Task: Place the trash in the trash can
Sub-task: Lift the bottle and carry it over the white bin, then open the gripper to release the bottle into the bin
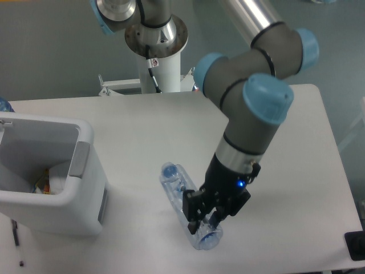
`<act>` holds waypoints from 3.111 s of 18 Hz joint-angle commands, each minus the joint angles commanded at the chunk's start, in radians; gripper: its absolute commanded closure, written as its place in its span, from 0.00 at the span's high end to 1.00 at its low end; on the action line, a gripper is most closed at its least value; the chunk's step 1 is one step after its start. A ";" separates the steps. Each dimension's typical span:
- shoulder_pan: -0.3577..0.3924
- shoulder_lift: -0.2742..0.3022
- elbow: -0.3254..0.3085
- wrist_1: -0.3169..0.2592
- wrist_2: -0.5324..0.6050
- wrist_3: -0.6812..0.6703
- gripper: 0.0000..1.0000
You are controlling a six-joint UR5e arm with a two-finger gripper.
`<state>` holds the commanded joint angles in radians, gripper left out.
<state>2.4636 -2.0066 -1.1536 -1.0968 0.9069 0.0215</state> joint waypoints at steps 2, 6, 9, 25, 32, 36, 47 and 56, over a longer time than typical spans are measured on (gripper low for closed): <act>-0.012 0.038 0.000 0.034 -0.086 -0.005 0.47; -0.032 0.088 0.002 0.139 -0.198 -0.023 0.47; -0.083 0.100 0.008 0.210 -0.203 -0.023 0.47; -0.244 0.097 -0.112 0.258 -0.194 -0.018 0.47; -0.255 0.111 -0.159 0.265 -0.184 0.027 0.53; -0.271 0.111 -0.181 0.278 -0.132 0.067 0.71; -0.238 0.121 -0.183 0.282 -0.129 0.127 1.00; -0.118 0.108 -0.176 0.279 -0.129 0.330 1.00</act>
<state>2.3453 -1.8991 -1.3299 -0.8176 0.7777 0.3510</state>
